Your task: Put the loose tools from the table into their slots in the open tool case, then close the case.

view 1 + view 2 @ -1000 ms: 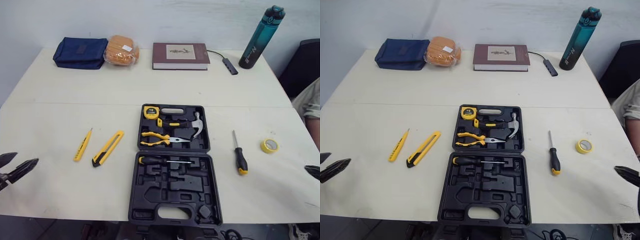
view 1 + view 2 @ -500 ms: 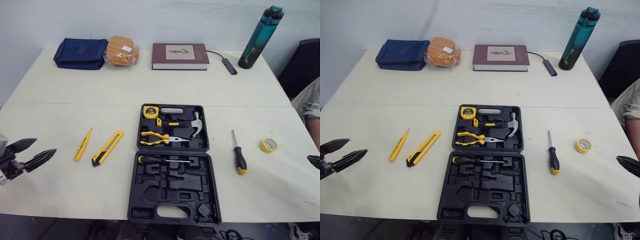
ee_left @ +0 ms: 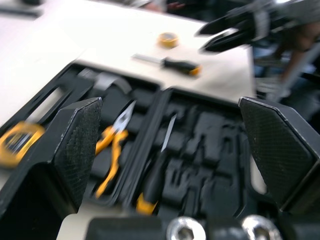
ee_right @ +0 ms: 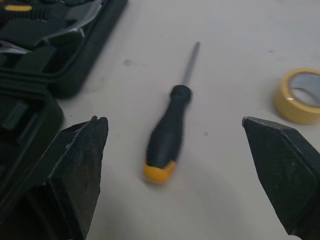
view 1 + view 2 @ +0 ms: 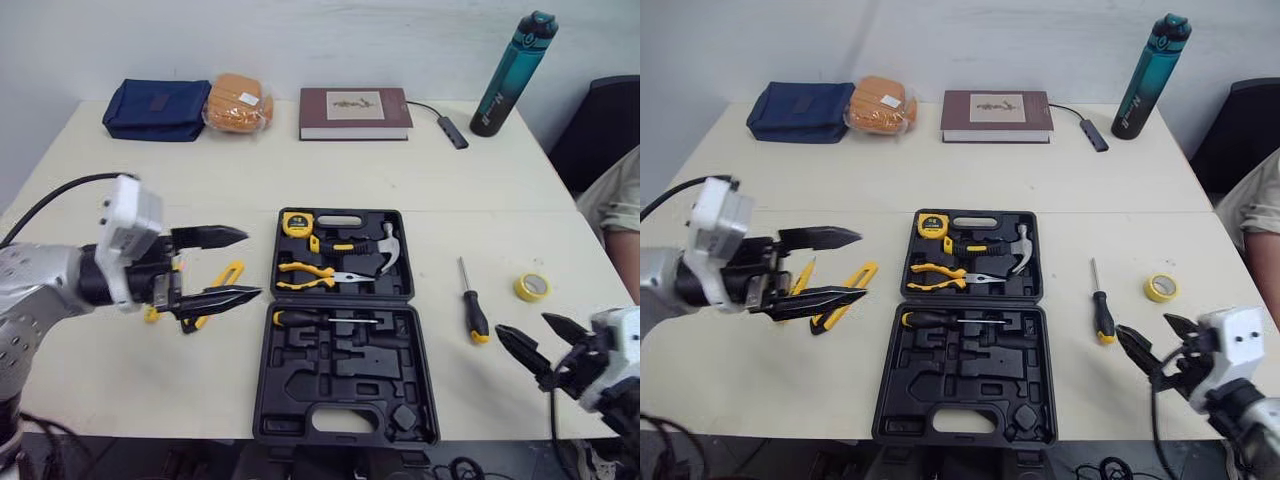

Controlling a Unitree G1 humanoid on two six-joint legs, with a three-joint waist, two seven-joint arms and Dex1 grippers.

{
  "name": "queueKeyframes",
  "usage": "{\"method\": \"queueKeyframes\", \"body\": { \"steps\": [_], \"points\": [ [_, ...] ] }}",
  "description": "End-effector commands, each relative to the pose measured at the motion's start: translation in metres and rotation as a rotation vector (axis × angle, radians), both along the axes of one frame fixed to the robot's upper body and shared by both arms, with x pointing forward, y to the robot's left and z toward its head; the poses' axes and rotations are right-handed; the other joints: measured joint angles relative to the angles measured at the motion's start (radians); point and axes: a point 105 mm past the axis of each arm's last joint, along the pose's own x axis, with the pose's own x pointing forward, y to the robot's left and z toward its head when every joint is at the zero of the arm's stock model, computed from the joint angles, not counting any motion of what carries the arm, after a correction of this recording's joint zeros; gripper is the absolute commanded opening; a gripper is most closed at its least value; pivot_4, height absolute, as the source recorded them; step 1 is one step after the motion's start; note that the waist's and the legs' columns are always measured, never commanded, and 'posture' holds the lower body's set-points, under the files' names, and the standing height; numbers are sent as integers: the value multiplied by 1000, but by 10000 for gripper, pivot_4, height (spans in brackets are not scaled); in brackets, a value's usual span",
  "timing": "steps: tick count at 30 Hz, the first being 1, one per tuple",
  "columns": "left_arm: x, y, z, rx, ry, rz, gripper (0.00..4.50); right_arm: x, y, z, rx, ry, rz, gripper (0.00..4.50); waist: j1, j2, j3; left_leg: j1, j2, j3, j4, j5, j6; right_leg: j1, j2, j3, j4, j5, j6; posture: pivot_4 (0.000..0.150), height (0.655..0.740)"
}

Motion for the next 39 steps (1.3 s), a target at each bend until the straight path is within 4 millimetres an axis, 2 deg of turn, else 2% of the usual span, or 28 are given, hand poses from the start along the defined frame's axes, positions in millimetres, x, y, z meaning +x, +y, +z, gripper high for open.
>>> {"method": "queueKeyframes", "body": {
  "steps": [1, 6, 10, 17, 20, 24, 26, 28, 30, 34, 39],
  "points": [
    [-7, -17, 0, 7, -6, -125, 44066, 5, 15, 0, -42, -6, -22, 45000, -1, 2, 0, 0, 0, 1, 0, 0, 0, -1, 0, 1, 1, 0, 0, 1500, 7400],
    [-5, -35, -1, 3, -25, -222, 44066, 18, 24, -14, -52, 16, -67, 45000, 3, 0, 0, -3, 1, 1, 1, 1, 0, -3, 3, 2, 1, 0, 0, 1500, 7400],
    [-3, -47, 1, -18, -35, -282, 44066, 26, 18, -27, -64, 36, -169, 45000, 2, 0, 0, -2, 1, 1, 2, 2, 0, -3, 3, 2, 2, 0, 0, 1500, 7400],
    [3, -51, 0, -18, -40, -300, 44066, 28, 9, -37, -75, 36, -254, 45000, 2, 0, 0, -3, 2, 2, 2, 3, 0, -5, 4, 4, 4, 0, 0, 1500, 7400],
    [6, -52, 0, -19, -46, -301, 45000, 27, 8, -38, -69, 29, -262, 36927, 2, 0, 0, -3, 1, 2, 3, 3, 0, -5, 4, 4, 5, 0, 0, 1500, 7400],
    [8, -51, 0, -19, -49, -301, 45000, 23, 6, -35, -72, 17, -279, 17666, 2, 0, 0, -3, 2, 2, 3, 3, 0, -6, 5, 5, 6, 0, 0, 1500, 7400],
    [8, -50, 0, -18, -48, -298, 45000, 23, 3, -28, -92, -6, -278, 9679, 3, 0, 0, -3, 2, 2, 3, 3, 0, -6, 5, 5, 7, 0, 0, 1500, 7400],
    [9, -49, -1, -18, -46, -294, 45000, 25, 4, -20, -104, -32, -251, 9783, 3, 0, 0, -3, 2, 2, 4, 3, 0, -6, 5, 5, 7, 0, 0, 1500, 7400],
    [10, -45, -4, -8, -38, -277, 45000, 30, 15, -2, -86, -79, -135, 9783, -1, 0, 0, -3, 2, 3, 4, 3, 0, -6, 5, 6, 7, 0, 0, 1500, 7400],
    [9, -31, -18, 35, -16, -218, 45000, 38, 39, 35, -116, -146, 209, 9783, -8, 0, 0, -1, 2, 4, 4, 3, 0, -7, 8, 11, 8, 0, 0, 1500, 7400],
    [6, -12, -45, 142, -51, -125, 45000, 34, 69, 54, -164, -130, 658, 9783, 0, -1, 1, -2, 4, 2, 4, 3, 0, -8, 11, 13, 8, 0, -1, 1500, 7400]
  ]
}}
